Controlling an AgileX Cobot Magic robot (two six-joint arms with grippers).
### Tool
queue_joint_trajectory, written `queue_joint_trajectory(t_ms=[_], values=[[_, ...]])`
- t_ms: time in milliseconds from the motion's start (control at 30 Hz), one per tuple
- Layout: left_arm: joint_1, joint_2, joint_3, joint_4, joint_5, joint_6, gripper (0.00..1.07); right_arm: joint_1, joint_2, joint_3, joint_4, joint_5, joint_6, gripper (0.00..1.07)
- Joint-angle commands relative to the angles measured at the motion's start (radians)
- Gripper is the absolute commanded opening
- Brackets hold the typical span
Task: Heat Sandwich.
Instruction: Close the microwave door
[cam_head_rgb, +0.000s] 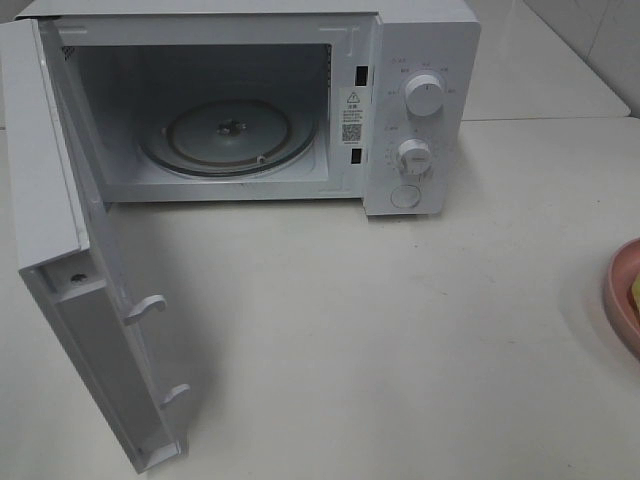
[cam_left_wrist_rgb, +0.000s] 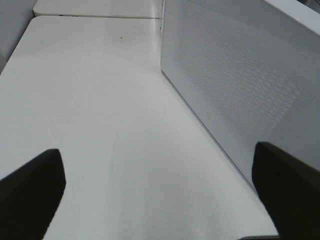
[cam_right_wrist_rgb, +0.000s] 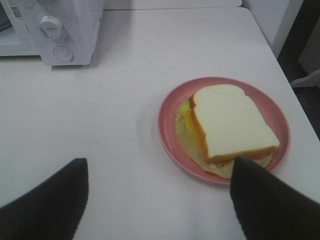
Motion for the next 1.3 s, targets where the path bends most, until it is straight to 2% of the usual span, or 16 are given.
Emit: queue_joint_trajectory(t_ms=[33,133,267,300,367,400,433,500,567,600,667,733,833,900,1167,1300], values=[[0.001,0.027,-0.025,-0.001,-0.05,-0.006,0.9,-0.007,-0.026,0.001,-0.004,-0.007,-0.013,0.76],[0.001,0.082,-0.033,0.003,-0.103,-0.004,0.86,-0.007,-0.026,0.001,-0.005,-0.007,-0.013,0.76],[0.001,0.154,-0.033,0.002,-0.149,-0.004,0.74,-0.007,-0.026,0.001,-0.005,-0.007,-0.013,0.76],[0.001,0.201,-0.033,0.002,-0.18,-0.004,0.64,-0.007,-0.026,0.001,-0.005,-0.007,-0.013,0.76],[0.001,0.249,-0.033,0.002,-0.21,-0.004,0.54,-0.007,-0.026,0.001,-0.005,-0.007,-0.013,0.76],[0.001,0.249,-0.033,0.002,-0.21,-0.004,0.54,-0.007,-0.026,0.001,-0.005,-0.007,-0.013,0.76],[0.001,0.302,-0.033,0.002,-0.243,-0.004,0.44,-0.007,-0.026,0.001,-0.005,-0.007,-0.013,0.76],[0.001,0.357,-0.031,0.003,-0.29,-0.004,0.33,-0.007,-0.026,0.001,-0.005,-0.007,-0.013,0.76],[0.001,0.38,-0.031,0.004,-0.312,-0.004,0.28,-0.007,-0.026,0.001,-0.005,-0.007,-0.013,0.76],[0.001,0.433,-0.028,0.004,-0.357,-0.004,0.17,-0.007,-0.026,0.001,-0.005,-0.007,-0.013,0.76],[0.001,0.491,-0.017,0.011,-0.41,0.004,0.05,-0.007,-0.026,0.001,-0.005,-0.007,-0.013,0.76],[0.001,0.54,0.002,0.025,-0.476,0.025,0.0,-0.007,-0.026,0.001,-0.005,-0.007,-0.013,0.76],[0.001,0.589,0.031,0.029,-0.555,0.051,0.0,-0.007,-0.026,0.001,-0.005,-0.007,-0.013,0.76],[0.001,0.647,0.081,0.029,-0.707,0.069,0.0,-0.007,-0.026,0.001,-0.005,-0.007,-0.013,0.76],[0.001,0.765,0.206,0.026,-1.111,0.067,0.0,-0.007,-0.026,0.001,-0.005,-0.007,-0.013,0.76],[0.001,0.911,0.267,0.027,-1.38,0.067,0.0,-0.007,-0.026,0.001,-0.005,-0.007,-0.013,0.76]])
